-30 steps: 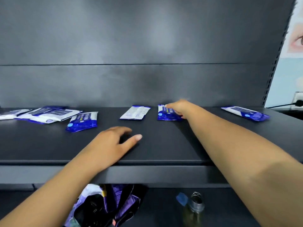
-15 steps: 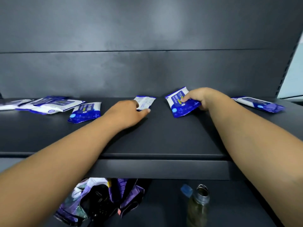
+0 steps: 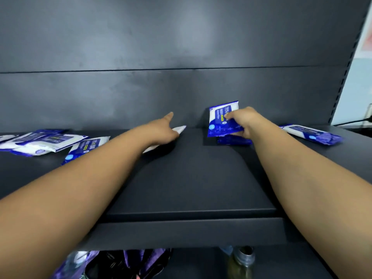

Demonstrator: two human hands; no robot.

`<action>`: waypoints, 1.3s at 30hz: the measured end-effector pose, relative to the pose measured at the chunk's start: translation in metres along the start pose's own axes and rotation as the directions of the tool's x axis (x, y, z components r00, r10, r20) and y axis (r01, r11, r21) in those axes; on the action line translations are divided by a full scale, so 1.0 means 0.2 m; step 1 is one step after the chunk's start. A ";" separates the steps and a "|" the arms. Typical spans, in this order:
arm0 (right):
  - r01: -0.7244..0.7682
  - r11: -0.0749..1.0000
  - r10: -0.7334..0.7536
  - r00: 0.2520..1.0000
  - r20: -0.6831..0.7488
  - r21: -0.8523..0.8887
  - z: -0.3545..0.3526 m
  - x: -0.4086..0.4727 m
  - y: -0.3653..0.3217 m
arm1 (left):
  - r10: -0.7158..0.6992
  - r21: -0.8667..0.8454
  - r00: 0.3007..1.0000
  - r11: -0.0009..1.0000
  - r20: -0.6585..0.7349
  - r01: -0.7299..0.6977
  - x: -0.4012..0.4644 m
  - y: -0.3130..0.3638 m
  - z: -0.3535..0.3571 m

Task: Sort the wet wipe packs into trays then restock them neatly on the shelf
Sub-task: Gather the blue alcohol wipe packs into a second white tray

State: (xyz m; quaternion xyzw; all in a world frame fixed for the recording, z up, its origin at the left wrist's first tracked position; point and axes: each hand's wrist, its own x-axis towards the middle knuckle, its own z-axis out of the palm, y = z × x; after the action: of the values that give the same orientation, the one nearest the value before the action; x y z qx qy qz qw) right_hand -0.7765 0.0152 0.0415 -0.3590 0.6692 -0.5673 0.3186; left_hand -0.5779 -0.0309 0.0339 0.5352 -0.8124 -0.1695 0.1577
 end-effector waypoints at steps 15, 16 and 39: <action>-0.004 0.935 -0.106 0.951 0.291 0.354 -0.18 -0.70 0.07 | -0.023 -0.958 0.974 0.179 0.224 0.225 -0.62 0.01 0.02; -0.002 0.938 -0.109 0.947 0.302 0.345 -0.23 -0.76 0.11 | -0.023 -0.958 0.981 0.210 0.193 0.194 -0.68 0.06 0.03; -0.630 0.776 0.604 0.730 0.321 -0.025 -0.91 -1.69 2.26 | -0.429 -0.727 0.741 0.236 0.517 0.645 -2.12 -0.05 2.12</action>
State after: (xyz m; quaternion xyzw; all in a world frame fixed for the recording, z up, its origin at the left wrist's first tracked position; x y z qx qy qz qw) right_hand -0.8000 0.4403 -0.3715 -0.1870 0.6667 -0.3932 0.6049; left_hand -0.5951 0.4022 -0.3809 0.5983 -0.3783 -0.6592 0.2538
